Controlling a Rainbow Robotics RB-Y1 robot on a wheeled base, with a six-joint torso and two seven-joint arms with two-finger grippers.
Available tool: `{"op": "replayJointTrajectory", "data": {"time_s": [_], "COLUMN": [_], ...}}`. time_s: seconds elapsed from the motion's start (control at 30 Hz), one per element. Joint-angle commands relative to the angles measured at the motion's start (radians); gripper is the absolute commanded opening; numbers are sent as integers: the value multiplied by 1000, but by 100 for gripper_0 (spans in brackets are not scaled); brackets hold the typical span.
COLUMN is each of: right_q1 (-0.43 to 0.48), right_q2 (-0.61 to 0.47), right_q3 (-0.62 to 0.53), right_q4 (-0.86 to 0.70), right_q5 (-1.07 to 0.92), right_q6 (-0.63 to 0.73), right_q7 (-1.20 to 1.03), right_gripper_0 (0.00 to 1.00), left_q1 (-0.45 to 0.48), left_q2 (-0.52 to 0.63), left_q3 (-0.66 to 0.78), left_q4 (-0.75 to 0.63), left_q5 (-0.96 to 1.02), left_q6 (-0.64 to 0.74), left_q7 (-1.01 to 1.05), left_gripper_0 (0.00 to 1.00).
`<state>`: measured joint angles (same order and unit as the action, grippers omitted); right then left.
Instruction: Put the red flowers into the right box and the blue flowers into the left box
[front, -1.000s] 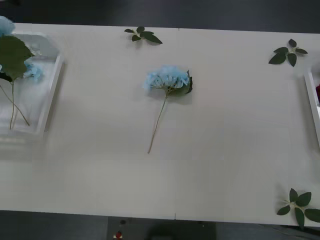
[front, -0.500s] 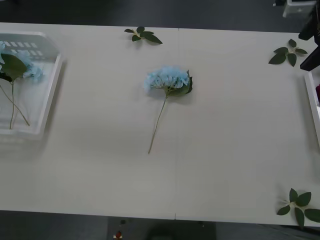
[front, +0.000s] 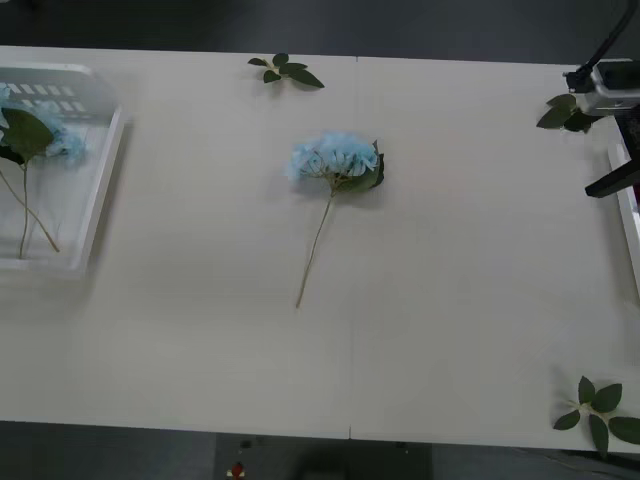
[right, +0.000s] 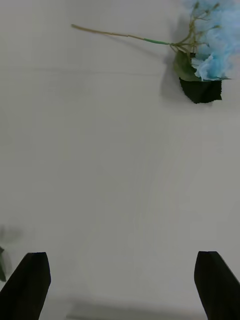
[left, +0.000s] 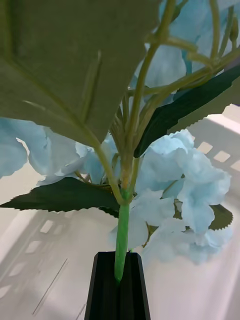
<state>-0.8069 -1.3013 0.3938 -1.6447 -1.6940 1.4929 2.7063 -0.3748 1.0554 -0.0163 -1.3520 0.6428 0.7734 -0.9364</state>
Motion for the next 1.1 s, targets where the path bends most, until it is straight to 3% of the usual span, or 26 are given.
{"op": "replayJointTrajectory", "data": {"time_s": [0.03,0.27,0.3,0.33,0.37,0.43,0.83,1.1], "right_q1": [46,233,259,268,293,316,373,377], "right_q2": [8,59,68,70,71,70,82,102], "right_q3": [40,-62,-81,-90,-105,-115,-115,-115], "right_q4": [20,20,16,9,-1,-14,-17,-18], "right_q5": [43,36,30,25,14,7,57,56], "right_q6": [-56,-189,-209,-220,-255,-299,-447,-493], "right_q7": [-1,-1,-1,-1,-1,-1,-1,-1], "right_gripper_0": [84,84,84,84,84,84,85,84], "left_q1": [-1,-1,-1,-1,-1,-1,0,0], "left_q2": [-15,-29,-29,-29,-29,-29,-29,17], "left_q3": [-10,-17,-16,-16,-17,-17,-17,-10], "left_q4": [-7,-7,-7,-7,-7,-7,-7,-7], "left_q5": [-54,-106,-106,-106,-106,-101,-104,21], "left_q6": [-43,-51,-51,-51,-51,-51,-25,153], "left_q7": [83,111,110,110,110,110,106,-47], "left_gripper_0": [0,1,28,47,73,81,82,82]}}
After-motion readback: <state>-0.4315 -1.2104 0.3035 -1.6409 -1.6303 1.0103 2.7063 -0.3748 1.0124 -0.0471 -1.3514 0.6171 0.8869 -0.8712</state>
